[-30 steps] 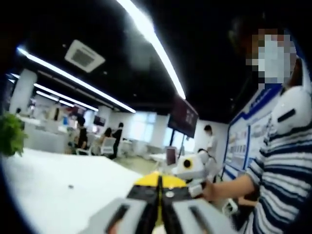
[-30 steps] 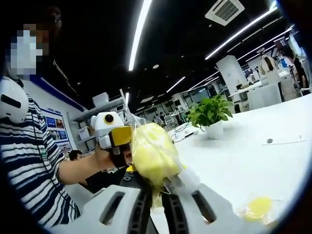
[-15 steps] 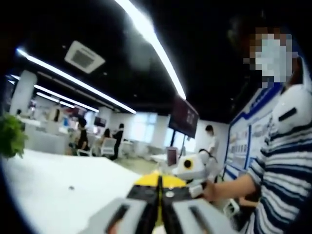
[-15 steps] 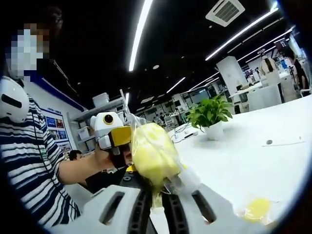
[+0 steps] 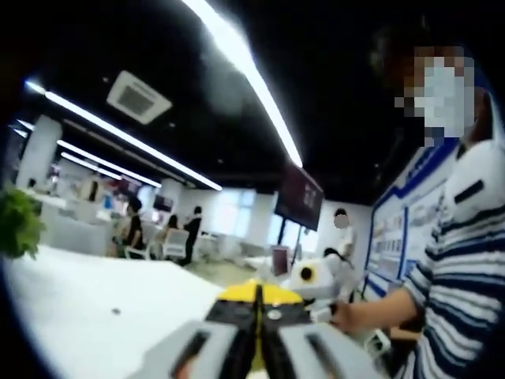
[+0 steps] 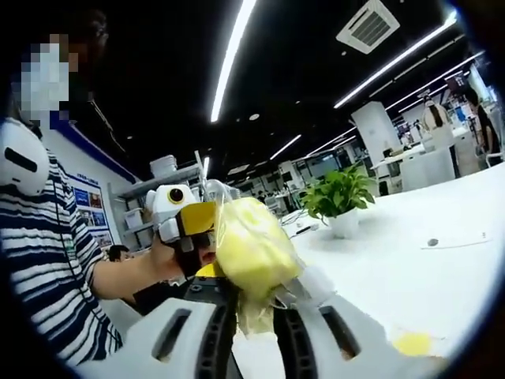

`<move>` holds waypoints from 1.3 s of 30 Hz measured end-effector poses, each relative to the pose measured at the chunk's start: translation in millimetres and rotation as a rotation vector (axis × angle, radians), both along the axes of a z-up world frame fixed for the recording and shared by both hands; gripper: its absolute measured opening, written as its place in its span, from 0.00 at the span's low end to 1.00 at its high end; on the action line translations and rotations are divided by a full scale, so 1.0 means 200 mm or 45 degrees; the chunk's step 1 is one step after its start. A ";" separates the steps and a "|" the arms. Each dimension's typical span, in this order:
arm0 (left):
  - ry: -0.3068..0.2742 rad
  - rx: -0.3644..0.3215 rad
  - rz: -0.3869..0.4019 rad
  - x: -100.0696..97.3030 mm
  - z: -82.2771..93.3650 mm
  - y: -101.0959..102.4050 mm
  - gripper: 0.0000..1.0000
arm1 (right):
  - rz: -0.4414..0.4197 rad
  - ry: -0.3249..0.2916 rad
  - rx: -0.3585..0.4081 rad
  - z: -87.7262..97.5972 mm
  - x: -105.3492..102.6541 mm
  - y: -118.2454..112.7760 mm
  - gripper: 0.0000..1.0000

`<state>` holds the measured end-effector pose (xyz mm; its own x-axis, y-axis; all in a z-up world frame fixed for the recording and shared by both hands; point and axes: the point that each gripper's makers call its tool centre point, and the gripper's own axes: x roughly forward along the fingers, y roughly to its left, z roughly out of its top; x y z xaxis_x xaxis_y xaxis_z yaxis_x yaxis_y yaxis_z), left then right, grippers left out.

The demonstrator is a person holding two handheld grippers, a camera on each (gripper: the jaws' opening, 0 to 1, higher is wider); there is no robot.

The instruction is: Compare the silicone blocks by pressing each to a similar depth, holding the contact briefly, and releasing to observe deformation and rebound differences across the visible hardness samples.

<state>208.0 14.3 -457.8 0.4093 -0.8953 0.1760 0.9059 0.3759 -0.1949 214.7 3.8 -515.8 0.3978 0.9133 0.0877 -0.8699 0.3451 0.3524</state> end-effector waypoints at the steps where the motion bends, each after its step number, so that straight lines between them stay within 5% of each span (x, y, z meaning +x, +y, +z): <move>1: 0.000 -0.001 -0.002 0.00 0.00 0.00 0.00 | -0.010 -0.014 -0.014 -0.01 0.00 -0.01 0.23; 3: -0.003 -0.004 -0.011 0.01 0.01 -0.01 0.00 | -0.021 -0.012 -0.017 -0.02 0.01 -0.02 0.29; 11: -0.002 -0.014 -0.042 0.02 0.03 -0.04 0.00 | -0.049 0.028 -0.006 -0.04 0.03 -0.08 0.25; 20: 0.006 -0.033 -0.028 0.05 0.03 -0.04 0.00 | -0.148 -0.021 -0.073 -0.07 0.05 -0.16 0.46; 27: 0.021 -0.049 -0.001 0.08 0.02 -0.01 0.00 | -0.315 -0.081 -0.152 -0.10 0.09 -0.30 0.64; 32: 0.024 -0.052 0.019 0.11 0.01 0.01 0.00 | -0.482 -0.076 -0.203 -0.13 0.13 -0.40 0.96; 35: 0.029 -0.057 0.023 0.12 0.01 0.02 0.00 | -0.596 -0.055 -0.289 -0.17 0.16 -0.48 0.96; 39: 0.034 -0.061 0.044 0.14 0.00 0.02 0.00 | -0.765 -0.139 -0.358 -0.17 0.17 -0.61 0.96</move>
<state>235.9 18.8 -458.3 0.4450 -0.8713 0.2071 0.8868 0.3964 -0.2377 249.5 -117.4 -549.4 0.8464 0.5298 -0.0529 -0.5235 0.8462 0.0992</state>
